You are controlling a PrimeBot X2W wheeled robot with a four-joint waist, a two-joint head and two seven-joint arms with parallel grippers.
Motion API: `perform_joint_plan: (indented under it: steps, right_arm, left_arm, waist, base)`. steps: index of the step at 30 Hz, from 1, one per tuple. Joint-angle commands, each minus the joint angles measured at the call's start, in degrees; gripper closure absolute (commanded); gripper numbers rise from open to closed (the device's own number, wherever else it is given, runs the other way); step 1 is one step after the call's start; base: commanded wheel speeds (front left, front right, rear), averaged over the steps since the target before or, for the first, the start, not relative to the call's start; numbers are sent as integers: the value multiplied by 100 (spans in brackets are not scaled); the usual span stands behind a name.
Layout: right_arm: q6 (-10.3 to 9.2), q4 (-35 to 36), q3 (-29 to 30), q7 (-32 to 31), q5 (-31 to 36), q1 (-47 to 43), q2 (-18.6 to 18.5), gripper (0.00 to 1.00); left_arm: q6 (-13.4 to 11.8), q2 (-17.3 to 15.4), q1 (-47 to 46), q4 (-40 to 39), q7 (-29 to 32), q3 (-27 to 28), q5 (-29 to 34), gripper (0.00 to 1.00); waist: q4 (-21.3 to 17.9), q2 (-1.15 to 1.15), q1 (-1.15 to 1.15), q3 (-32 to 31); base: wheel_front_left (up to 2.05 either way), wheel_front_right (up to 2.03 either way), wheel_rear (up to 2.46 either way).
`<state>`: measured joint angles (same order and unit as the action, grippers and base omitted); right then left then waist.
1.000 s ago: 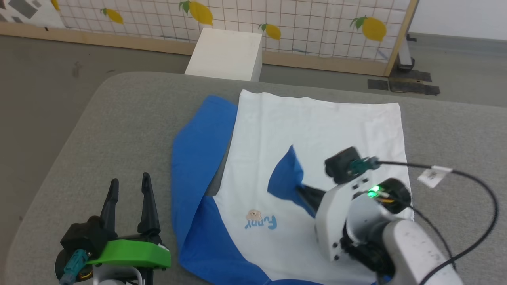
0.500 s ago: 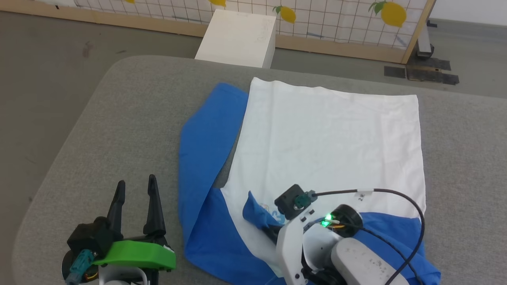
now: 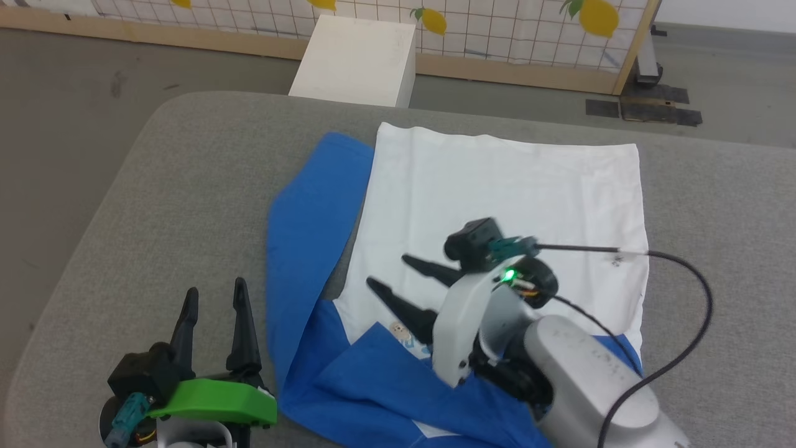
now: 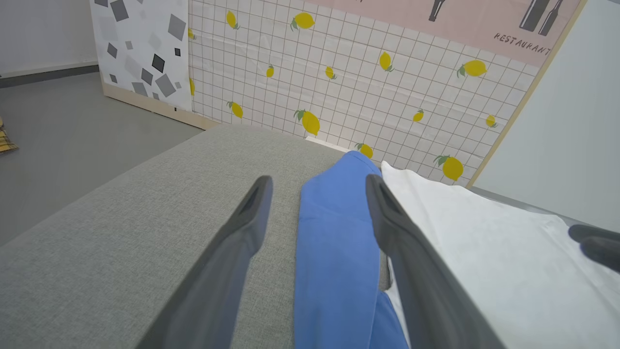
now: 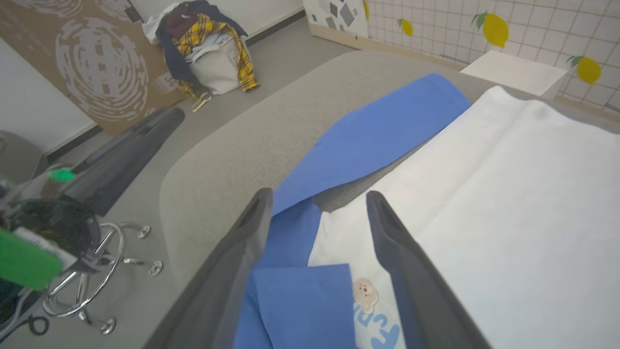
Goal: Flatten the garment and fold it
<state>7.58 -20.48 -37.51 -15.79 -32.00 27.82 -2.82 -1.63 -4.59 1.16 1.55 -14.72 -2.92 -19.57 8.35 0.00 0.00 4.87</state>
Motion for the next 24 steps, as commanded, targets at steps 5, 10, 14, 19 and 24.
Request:
perform_joint_plan:
  steps: [5, 10, 14, 19, 24]
  right_arm:
    - [-9, 445, 1395, 502, 565, -78, -75, 0]
    - [-9, 868, 3051, 763, 1135, -634, -124, 0]
    - [-9, 1144, 4091, 620, 1506, -1119, -102, 0]
    - [-9, 1468, 4912, 447, 1613, -1516, -38, 0]
    - [-9, 1744, 5355, 316, 1518, -1656, -11, 0]
  left_arm:
    - [-33, -48, 66, 33, 14, 6, -14, 0]
    - [-46, -67, 114, 58, 84, -26, -36, 0]
    - [-60, -74, 104, 74, 139, -37, -69, 0]
    - [-87, -66, 2, 105, 226, -53, -127, 0]
    - [-29, -104, -630, 381, 546, -33, -316, 0]
  waist:
    - [-217, 0, 0, -205]
    - [-366, 0, 0, -271]
    - [-508, 0, 0, -247]
    - [-698, 0, 0, -111]
    - [-813, 0, 0, 157]
  base:
    - [0, 0, 0]
    - [0, 0, 0]
    - [0, 0, 0]
    - [0, 0, 0]
    - [0, 0, 0]
